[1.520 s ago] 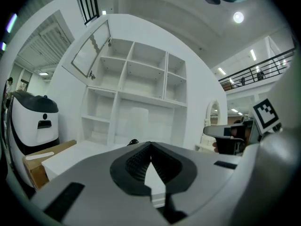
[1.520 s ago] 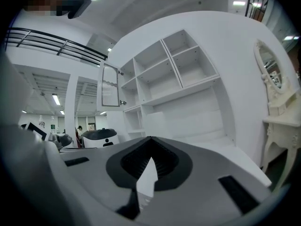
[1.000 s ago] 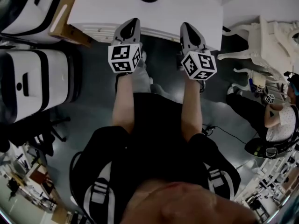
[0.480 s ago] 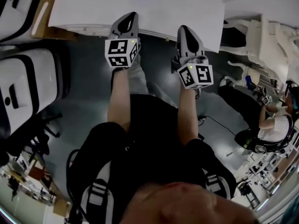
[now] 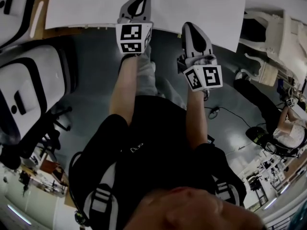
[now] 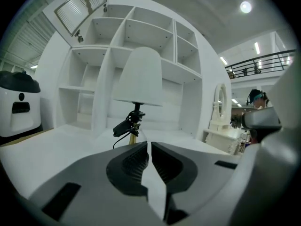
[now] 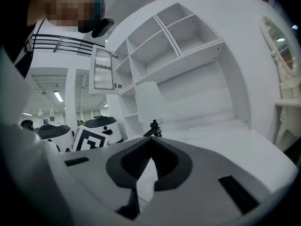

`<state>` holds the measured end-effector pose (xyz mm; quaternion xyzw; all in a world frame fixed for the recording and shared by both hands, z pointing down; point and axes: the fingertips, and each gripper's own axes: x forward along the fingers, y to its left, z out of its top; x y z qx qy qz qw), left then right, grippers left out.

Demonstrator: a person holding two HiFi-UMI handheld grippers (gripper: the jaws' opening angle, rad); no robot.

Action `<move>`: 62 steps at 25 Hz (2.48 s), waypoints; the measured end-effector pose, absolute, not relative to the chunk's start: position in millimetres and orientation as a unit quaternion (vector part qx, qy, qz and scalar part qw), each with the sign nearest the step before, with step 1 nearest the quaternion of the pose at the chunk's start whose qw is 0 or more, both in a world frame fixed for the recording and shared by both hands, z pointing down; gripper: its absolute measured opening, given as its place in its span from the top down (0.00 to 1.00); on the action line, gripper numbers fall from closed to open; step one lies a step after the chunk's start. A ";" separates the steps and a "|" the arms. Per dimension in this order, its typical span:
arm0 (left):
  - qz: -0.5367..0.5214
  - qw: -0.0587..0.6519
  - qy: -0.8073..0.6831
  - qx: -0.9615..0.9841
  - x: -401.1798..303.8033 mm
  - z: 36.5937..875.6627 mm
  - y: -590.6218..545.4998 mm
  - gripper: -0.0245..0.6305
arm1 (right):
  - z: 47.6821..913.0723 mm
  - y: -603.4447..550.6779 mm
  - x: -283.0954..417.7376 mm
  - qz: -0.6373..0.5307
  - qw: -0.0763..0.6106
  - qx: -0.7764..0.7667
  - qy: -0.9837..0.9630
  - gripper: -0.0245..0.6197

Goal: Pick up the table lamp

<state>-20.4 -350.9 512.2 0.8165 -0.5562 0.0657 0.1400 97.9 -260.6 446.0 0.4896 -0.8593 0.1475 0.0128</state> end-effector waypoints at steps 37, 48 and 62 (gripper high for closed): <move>0.113 0.122 -0.560 0.812 -19.5 567.9 -487.5 0.68 | 488.6 -354.2 111.7 0.195 0.025 0.539 -0.819 0.93; 0.126 0.104 -0.538 0.827 -18.9 563.7 -500.2 0.77 | 495.8 -367.3 107.8 0.203 0.037 0.544 -0.813 0.93; 0.173 0.062 -0.489 0.853 -32.0 532.9 -506.8 0.79 | 495.0 -383.0 86.6 0.203 0.036 0.534 -0.820 0.93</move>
